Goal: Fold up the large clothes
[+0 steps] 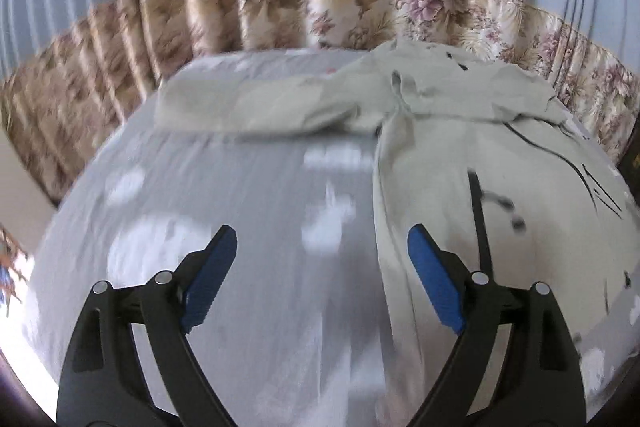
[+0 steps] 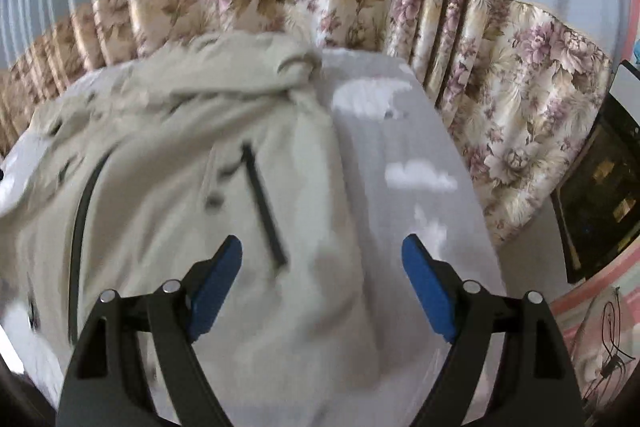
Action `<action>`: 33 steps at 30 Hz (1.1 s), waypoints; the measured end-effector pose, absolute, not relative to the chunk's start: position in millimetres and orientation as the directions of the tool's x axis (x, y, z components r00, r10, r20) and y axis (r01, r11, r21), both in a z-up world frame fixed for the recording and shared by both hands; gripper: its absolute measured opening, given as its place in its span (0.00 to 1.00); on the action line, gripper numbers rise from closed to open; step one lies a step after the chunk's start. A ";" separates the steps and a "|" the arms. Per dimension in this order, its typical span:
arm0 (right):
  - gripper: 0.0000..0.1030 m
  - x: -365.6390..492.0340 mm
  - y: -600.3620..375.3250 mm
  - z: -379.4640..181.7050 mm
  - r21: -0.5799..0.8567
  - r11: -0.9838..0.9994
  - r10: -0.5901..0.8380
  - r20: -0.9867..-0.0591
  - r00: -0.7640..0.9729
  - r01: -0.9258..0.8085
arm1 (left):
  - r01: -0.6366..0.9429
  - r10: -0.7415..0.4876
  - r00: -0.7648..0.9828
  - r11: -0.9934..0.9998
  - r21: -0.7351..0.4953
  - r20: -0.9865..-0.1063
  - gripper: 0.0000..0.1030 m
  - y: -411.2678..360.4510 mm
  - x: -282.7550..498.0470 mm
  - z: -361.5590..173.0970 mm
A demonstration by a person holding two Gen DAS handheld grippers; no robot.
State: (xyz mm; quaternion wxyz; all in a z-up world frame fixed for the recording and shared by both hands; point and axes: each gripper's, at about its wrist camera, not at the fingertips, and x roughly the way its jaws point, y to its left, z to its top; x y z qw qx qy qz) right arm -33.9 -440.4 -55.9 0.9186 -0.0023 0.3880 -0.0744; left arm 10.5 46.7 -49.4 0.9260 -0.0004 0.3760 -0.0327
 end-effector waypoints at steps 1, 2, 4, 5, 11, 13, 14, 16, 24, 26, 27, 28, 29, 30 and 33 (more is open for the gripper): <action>0.80 -41.1 -440.4 -61.6 -0.057 0.989 -0.135 -0.720 0.681 0.135 | 0.059 -0.069 0.709 0.997 -0.039 -0.702 0.84 46.6 -1.0 -53.1; 0.80 -45.0 -441.7 -68.2 -0.055 0.988 -0.138 -0.732 0.667 0.144 | 0.060 -0.074 0.705 0.997 -0.044 -0.706 0.85 44.4 -10.5 -56.7; 0.76 -51.0 -444.1 -79.9 -0.055 0.984 -0.152 -0.748 0.646 0.168 | 0.086 -0.086 0.689 0.996 -0.036 -0.720 0.85 33.0 -25.2 -66.0; 0.69 -51.3 -446.3 -83.6 -0.044 0.984 -0.147 -0.754 0.640 0.174 | 0.100 -0.097 0.675 0.994 -0.040 -0.731 0.85 24.9 -28.0 -70.9; 0.20 -57.8 -446.0 -87.9 -0.028 0.980 -0.148 -0.764 0.628 0.197 | 0.146 -0.154 0.608 0.986 -0.081 -0.779 0.73 0.9 -26.3 -97.9; 0.10 -59.9 -445.8 -85.1 0.013 0.979 -0.119 -0.771 0.625 0.203 | 0.165 -0.139 0.635 0.985 -0.043 -0.760 0.51 -8.6 -27.9 -100.9; 0.07 -59.0 -444.2 -84.7 0.011 0.978 -0.125 -0.775 0.620 0.210 | 0.179 -0.137 0.641 0.984 -0.026 -0.755 0.34 -13.5 -28.0 -101.2; 0.06 -60.8 -438.2 -84.1 -0.002 0.973 -0.146 -0.780 0.608 0.231 | 0.199 -0.153 0.637 0.980 -0.031 -0.756 0.13 -15.7 -27.3 -99.6; 0.08 -97.2 -397.1 -62.6 -0.066 0.972 -0.187 -0.802 0.567 0.226 | 0.172 -0.160 0.649 0.983 -0.061 -0.744 0.06 18.7 -33.1 -72.5; 0.35 -105.3 -392.3 -62.3 -0.089 0.969 -0.207 -0.801 0.561 0.231 | 0.144 -0.165 0.640 0.985 -0.094 -0.750 0.22 35.2 -35.3 -67.3; 0.53 -108.1 -393.4 -63.1 -0.106 0.964 -0.227 -0.804 0.550 0.243 | 0.119 -0.155 0.647 0.988 -0.101 -0.747 0.54 44.2 -36.2 -62.2; 0.56 -111.1 -395.7 -61.2 -0.110 0.961 -0.238 -0.798 0.553 0.255 | 0.098 -0.145 0.666 0.989 -0.107 -0.732 0.86 53.8 -37.4 -54.9; 0.56 -113.6 -398.7 -57.5 -0.105 0.959 -0.242 -0.791 0.563 0.263 | 0.057 -0.105 0.706 0.994 -0.092 -0.700 0.93 68.2 -37.9 -42.4; 0.56 -115.5 -401.2 -52.9 -0.103 0.956 -0.247 -0.785 0.568 0.274 | 0.032 -0.071 0.730 0.997 -0.069 -0.680 0.93 77.3 -35.8 -34.1; 0.59 -111.0 -404.6 -33.4 -0.102 0.949 -0.270 -0.747 0.608 0.297 | -0.053 0.038 0.769 0.999 -0.005 -0.638 0.93 111.6 -4.8 -15.9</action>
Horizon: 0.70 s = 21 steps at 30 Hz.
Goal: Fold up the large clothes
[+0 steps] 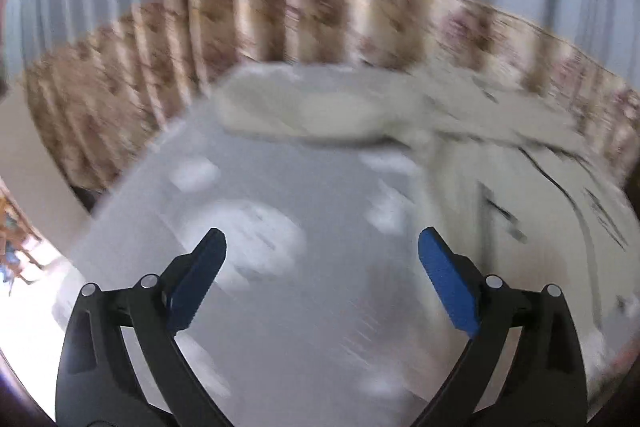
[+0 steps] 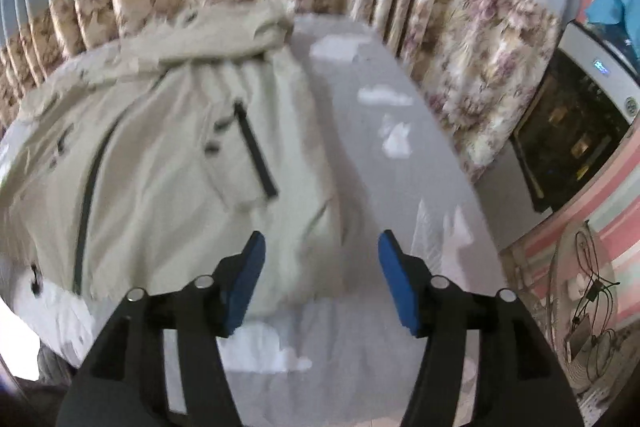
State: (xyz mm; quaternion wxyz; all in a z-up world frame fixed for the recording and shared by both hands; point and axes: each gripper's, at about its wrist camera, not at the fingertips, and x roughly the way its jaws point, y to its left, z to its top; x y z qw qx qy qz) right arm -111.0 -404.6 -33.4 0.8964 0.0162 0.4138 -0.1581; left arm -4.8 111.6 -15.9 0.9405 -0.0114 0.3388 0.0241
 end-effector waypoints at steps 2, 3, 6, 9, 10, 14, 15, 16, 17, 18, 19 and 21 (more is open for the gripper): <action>0.59 -99.9 -403.1 -24.1 -0.107 0.953 -0.269 -0.729 0.629 0.284 | -0.107 0.076 0.771 0.994 -0.011 -0.632 0.93 136.1 27.6 -14.5; 0.59 -93.6 -401.0 -20.2 -0.114 0.954 -0.272 -0.719 0.640 0.278 | -0.156 0.123 0.763 0.988 0.004 -0.635 0.93 151.9 53.4 -17.0; 0.60 -74.6 -392.0 -13.4 -0.114 0.962 -0.253 -0.709 0.658 0.247 | -0.240 0.218 0.748 0.969 0.052 -0.626 0.92 184.1 115.7 -26.9; 0.63 -56.7 -379.4 -10.3 -0.122 0.970 -0.235 -0.705 0.669 0.212 | -0.281 0.281 0.738 0.955 0.100 -0.613 0.92 201.5 162.8 -34.1; 0.65 -51.6 -375.8 -9.2 -0.128 0.971 -0.233 -0.704 0.671 0.202 | -0.298 0.303 0.727 0.948 0.114 -0.616 0.91 206.2 178.0 -36.4; 0.67 -34.8 -364.5 -5.2 -0.150 0.974 -0.228 -0.698 0.679 0.173 | -0.296 0.299 0.715 0.948 0.115 -0.631 0.91 213.8 216.8 -42.3; 0.67 -30.5 -364.0 -4.0 -0.152 0.974 -0.227 -0.696 0.681 0.170 | -0.290 0.291 0.713 0.951 0.110 -0.638 0.90 212.7 225.1 -45.2; 0.67 -27.6 -364.2 -3.4 -0.152 0.974 -0.225 -0.695 0.683 0.167 | -0.284 0.286 0.710 0.953 0.110 -0.644 0.86 211.2 230.5 -48.5; 0.67 -24.3 -364.5 -2.9 -0.152 0.974 -0.225 -0.695 0.683 0.166 | -0.275 0.282 0.705 0.955 0.115 -0.651 0.81 208.2 235.7 -51.7; 0.67 -20.9 -365.5 -2.9 -0.154 0.974 -0.226 -0.696 0.682 0.166 | -0.261 0.272 0.699 0.958 0.119 -0.662 0.77 204.4 241.9 -56.0; 0.67 -17.4 -366.2 -2.8 -0.155 0.974 -0.226 -0.696 0.681 0.166 | -0.253 0.262 0.694 0.961 0.115 -0.671 0.68 202.7 247.3 -59.4; 0.67 -11.8 -367.2 -3.5 -0.155 0.975 -0.224 -0.696 0.682 0.162 | -0.224 0.228 0.670 0.969 0.101 -0.707 0.48 197.4 257.0 -69.6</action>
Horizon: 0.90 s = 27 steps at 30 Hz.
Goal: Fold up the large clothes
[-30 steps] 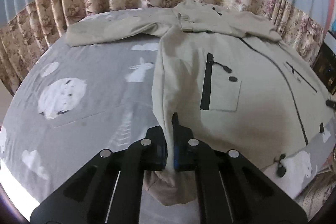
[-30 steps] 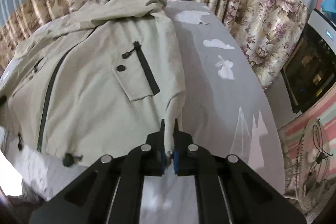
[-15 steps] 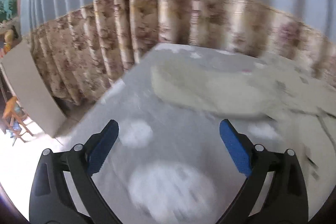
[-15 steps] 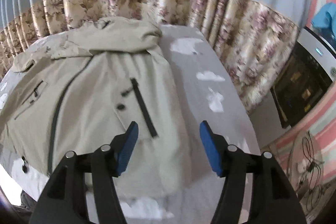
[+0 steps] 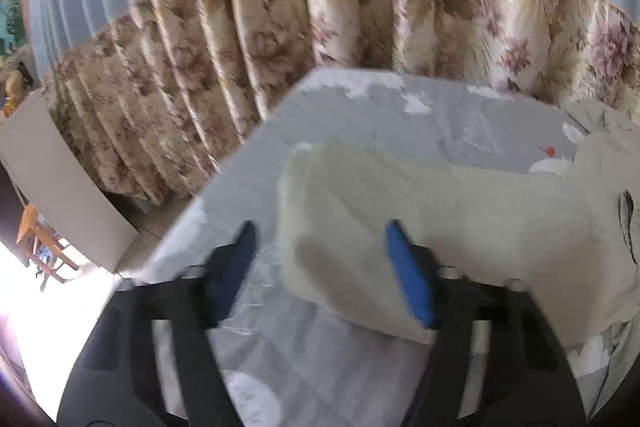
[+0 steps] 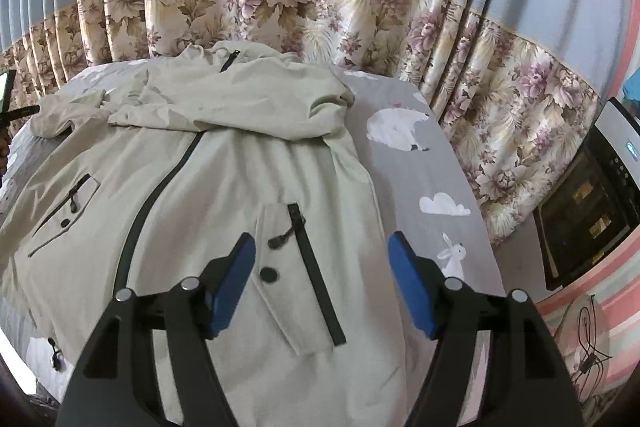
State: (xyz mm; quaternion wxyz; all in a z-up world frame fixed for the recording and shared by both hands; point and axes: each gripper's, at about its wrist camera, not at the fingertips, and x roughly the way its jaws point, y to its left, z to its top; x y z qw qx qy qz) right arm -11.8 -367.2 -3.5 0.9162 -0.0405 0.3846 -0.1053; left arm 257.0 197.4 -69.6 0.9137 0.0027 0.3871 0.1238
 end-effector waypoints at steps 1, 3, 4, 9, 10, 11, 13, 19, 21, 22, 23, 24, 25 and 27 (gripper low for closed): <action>0.67 -9.3 -367.9 -3.7 -0.155 0.975 -0.223 -0.697 0.682 0.161 | -0.214 0.216 0.659 0.972 0.095 -0.720 0.35 195.1 261.0 -73.6; 0.67 -3.5 -370.4 -4.6 -0.149 0.976 -0.216 -0.698 0.683 0.156 | -0.197 0.197 0.650 0.976 0.087 -0.734 0.19 189.7 266.5 -78.9; 0.67 0.0 -372.1 -5.1 -0.145 0.977 -0.212 -0.699 0.683 0.154 | -0.189 0.193 0.649 0.978 0.089 -0.736 0.03 186.1 268.4 -79.7; 0.67 17.7 -381.2 -3.1 -0.144 0.979 -0.206 -0.692 0.692 0.146 | -0.191 0.194 0.686 0.978 0.084 -0.702 0.00 169.6 259.0 -59.8; 0.67 22.2 -384.5 -1.5 -0.139 0.980 -0.201 -0.689 0.696 0.145 | -0.179 0.186 0.699 0.980 0.083 -0.691 0.00 162.7 256.7 -50.5; 0.67 25.6 -387.2 -0.3 -0.135 0.980 -0.198 -0.687 0.699 0.144 | -0.164 0.177 0.714 0.983 0.084 -0.678 0.00 154.3 253.9 -40.1; 0.67 37.8 -396.0 3.5 -0.127 0.980 -0.197 -0.677 0.709 0.151 | -0.130 0.154 0.738 0.988 0.085 -0.657 0.00 136.6 251.1 -20.2; 0.67 82.8 -423.6 11.8 -0.112 0.976 -0.214 -0.664 0.716 0.189 | 0.035 -0.004 0.798 0.999 0.040 -0.602 0.00 40.1 235.5 43.3; 0.67 94.5 -429.3 16.5 -0.102 0.975 -0.216 -0.659 0.721 0.199 | 0.118 -0.083 0.806 0.993 0.022 -0.585 0.00 -8.0 231.8 58.7; 0.67 99.8 -430.5 19.2 -0.095 0.976 -0.211 -0.655 0.725 0.198 | 0.162 -0.120 0.806 0.987 0.021 -0.580 0.00 -37.0 230.0 64.1; 0.67 105.9 -430.9 22.3 -0.088 0.975 -0.210 -0.653 0.728 0.203 | 0.189 -0.144 0.804 0.982 0.019 -0.576 0.00 -54.5 227.3 66.7; 0.67 109.0 -430.4 24.3 -0.083 0.976 -0.208 -0.652 0.729 0.203 | 0.223 -0.170 0.803 0.974 0.024 -0.571 0.00 -81.1 224.9 69.6; 0.67 111.8 -428.7 26.8 -0.076 0.977 -0.199 -0.650 0.733 0.198 | 0.231 -0.177 0.805 0.973 0.025 -0.566 0.00 -96.6 222.3 71.1; 0.67 113.0 -422.9 30.4 -0.066 0.981 -0.182 -0.647 0.741 0.183 | 0.238 -0.189 0.801 0.971 0.012 -0.568 0.02 -115.5 217.0 70.3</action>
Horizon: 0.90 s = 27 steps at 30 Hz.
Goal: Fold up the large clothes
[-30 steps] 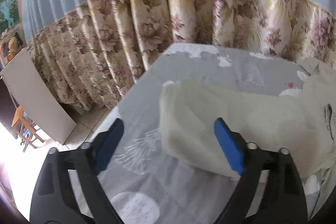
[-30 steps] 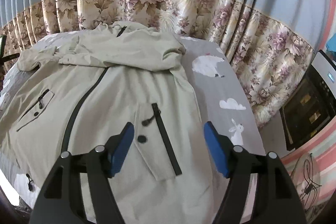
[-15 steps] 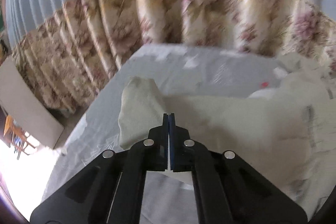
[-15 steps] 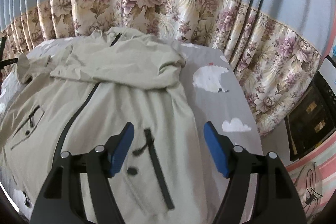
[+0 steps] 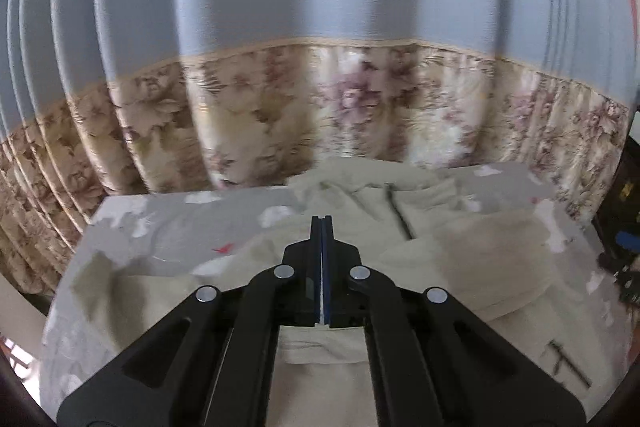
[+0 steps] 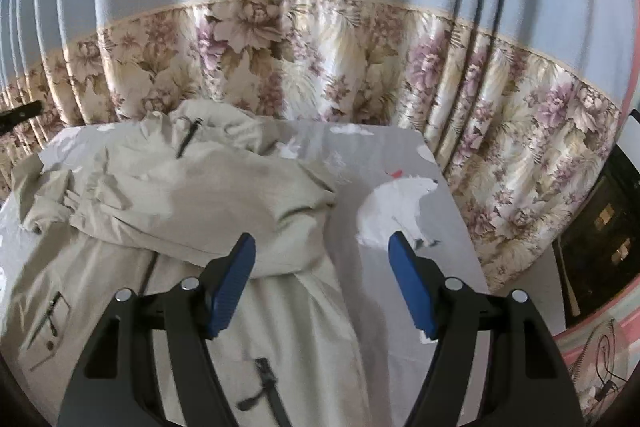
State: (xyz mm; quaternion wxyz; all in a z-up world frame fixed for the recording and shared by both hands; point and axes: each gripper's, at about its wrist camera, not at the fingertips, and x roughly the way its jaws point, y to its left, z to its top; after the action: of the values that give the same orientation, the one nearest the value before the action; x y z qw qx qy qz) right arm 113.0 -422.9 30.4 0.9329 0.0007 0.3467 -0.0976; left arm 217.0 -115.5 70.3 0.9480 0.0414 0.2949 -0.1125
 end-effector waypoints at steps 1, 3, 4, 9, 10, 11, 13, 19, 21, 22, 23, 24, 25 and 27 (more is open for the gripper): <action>0.67 111.1 -419.1 31.2 -0.069 0.982 -0.177 -0.643 0.745 0.173 | 0.236 -0.184 0.801 0.972 0.017 -0.570 0.08 -116.3 214.7 67.0; 0.70 106.6 -414.4 30.1 -0.079 0.985 -0.166 -0.638 0.752 0.151 | 0.178 -0.114 0.811 0.982 0.057 -0.573 0.52 -101.9 217.1 55.2; 0.70 104.2 -413.8 27.9 -0.087 0.985 -0.169 -0.638 0.751 0.147 | 0.146 -0.085 0.815 0.987 0.061 -0.574 0.76 -91.6 218.8 51.0; 0.70 99.6 -423.0 12.0 -0.090 0.984 -0.176 -0.665 0.726 0.157 | -0.087 0.149 0.787 0.988 0.131 -0.598 0.81 26.0 238.2 10.2; 0.70 99.7 -424.7 9.6 -0.089 0.983 -0.179 -0.670 0.721 0.161 | -0.131 0.191 0.774 0.981 0.142 -0.604 0.82 50.4 240.9 2.8; 0.70 101.0 -425.5 6.5 -0.090 0.983 -0.179 -0.677 0.714 0.162 | -0.176 0.231 0.757 0.973 0.150 -0.611 0.83 75.5 243.5 -4.2; 0.70 103.9 -423.4 3.5 -0.094 0.983 -0.179 -0.683 0.708 0.158 | -0.275 0.318 0.717 0.947 0.168 -0.620 0.83 129.8 247.9 -21.9; 0.70 118.2 -402.5 7.0 -0.093 0.988 -0.151 -0.687 0.711 0.120 | -0.318 0.251 0.638 0.947 0.048 -0.728 0.68 210.7 274.7 -59.0; 0.70 122.6 -393.6 10.2 -0.091 0.990 -0.138 -0.685 0.715 0.103 | -0.283 0.216 0.623 0.958 0.041 -0.751 0.27 206.1 281.8 -67.1; 0.70 124.5 -388.7 12.2 -0.095 0.991 -0.135 -0.682 0.719 0.096 | -0.269 0.214 0.622 0.962 0.051 -0.753 0.09 199.9 283.7 -66.9; 0.70 126.1 -384.6 14.5 -0.100 0.991 -0.133 -0.679 0.722 0.088 | -0.262 0.208 0.641 0.964 0.045 -0.739 0.04 192.6 282.1 -61.8; 0.70 126.9 -382.3 16.1 -0.103 0.991 -0.132 -0.678 0.723 0.084 | -0.240 0.182 0.676 0.971 0.021 -0.715 0.03 179.7 279.1 -47.7; 0.70 127.7 -381.1 18.0 -0.105 0.991 -0.132 -0.674 0.727 0.083 | -0.226 0.165 0.695 0.974 0.006 -0.700 0.02 165.6 273.5 -39.6; 0.70 129.6 -381.5 21.5 -0.109 0.990 -0.139 -0.669 0.730 0.088 | -0.155 0.101 0.755 0.988 -0.027 -0.648 0.02 128.9 268.3 -8.1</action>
State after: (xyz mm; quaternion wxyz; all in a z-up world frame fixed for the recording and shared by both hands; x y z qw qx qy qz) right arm 129.6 -381.5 21.5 0.9293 -0.0348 0.3625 -0.0611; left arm 268.3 128.9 -8.1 0.9359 -0.0394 0.3434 0.0682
